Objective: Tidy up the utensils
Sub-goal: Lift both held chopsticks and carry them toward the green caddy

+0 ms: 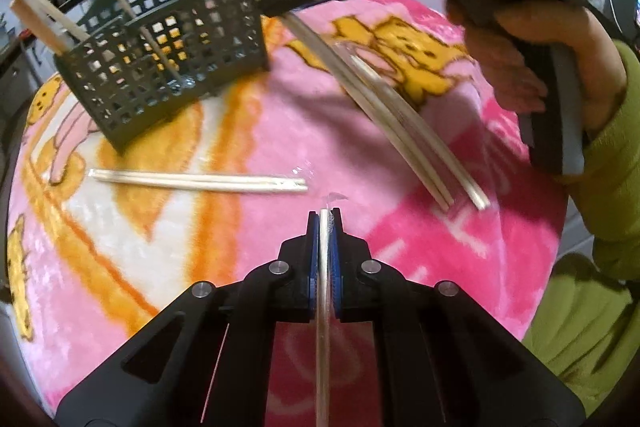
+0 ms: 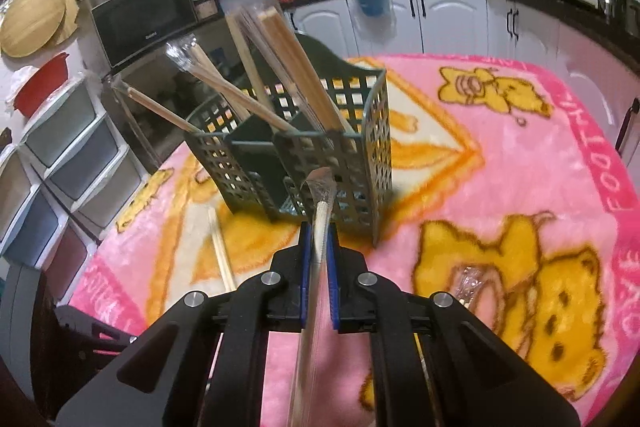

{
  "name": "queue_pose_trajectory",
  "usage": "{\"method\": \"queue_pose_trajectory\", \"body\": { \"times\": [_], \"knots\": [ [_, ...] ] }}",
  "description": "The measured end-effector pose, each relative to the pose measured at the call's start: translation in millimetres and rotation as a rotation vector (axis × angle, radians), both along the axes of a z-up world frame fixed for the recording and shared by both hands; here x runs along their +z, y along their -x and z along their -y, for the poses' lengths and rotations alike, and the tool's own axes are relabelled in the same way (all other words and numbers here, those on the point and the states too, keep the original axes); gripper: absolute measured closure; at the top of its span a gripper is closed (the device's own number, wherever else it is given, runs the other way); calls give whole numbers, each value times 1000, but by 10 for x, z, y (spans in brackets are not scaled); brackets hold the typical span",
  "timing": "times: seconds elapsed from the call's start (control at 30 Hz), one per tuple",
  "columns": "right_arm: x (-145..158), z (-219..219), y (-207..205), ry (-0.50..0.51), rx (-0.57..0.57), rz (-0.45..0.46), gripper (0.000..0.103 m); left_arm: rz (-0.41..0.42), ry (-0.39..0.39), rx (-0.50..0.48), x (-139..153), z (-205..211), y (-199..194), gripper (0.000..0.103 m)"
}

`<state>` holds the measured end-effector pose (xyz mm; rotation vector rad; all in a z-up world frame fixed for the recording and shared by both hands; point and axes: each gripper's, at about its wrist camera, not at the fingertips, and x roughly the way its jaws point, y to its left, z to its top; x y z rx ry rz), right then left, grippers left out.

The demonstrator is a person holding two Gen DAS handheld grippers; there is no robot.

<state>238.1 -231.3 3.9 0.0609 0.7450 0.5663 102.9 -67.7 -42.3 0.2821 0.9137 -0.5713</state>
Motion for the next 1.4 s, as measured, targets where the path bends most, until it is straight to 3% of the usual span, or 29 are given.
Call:
{"method": "queue_pose_trajectory", "body": {
  "times": [0.67,1.4],
  "knots": [
    [443,140,373,-74,9,128,95,71,125,150,471,-257,-273,100],
    [885,234,680,-99,-7,292,95,217,266,297,1085,-620,-405,100]
  ]
}}
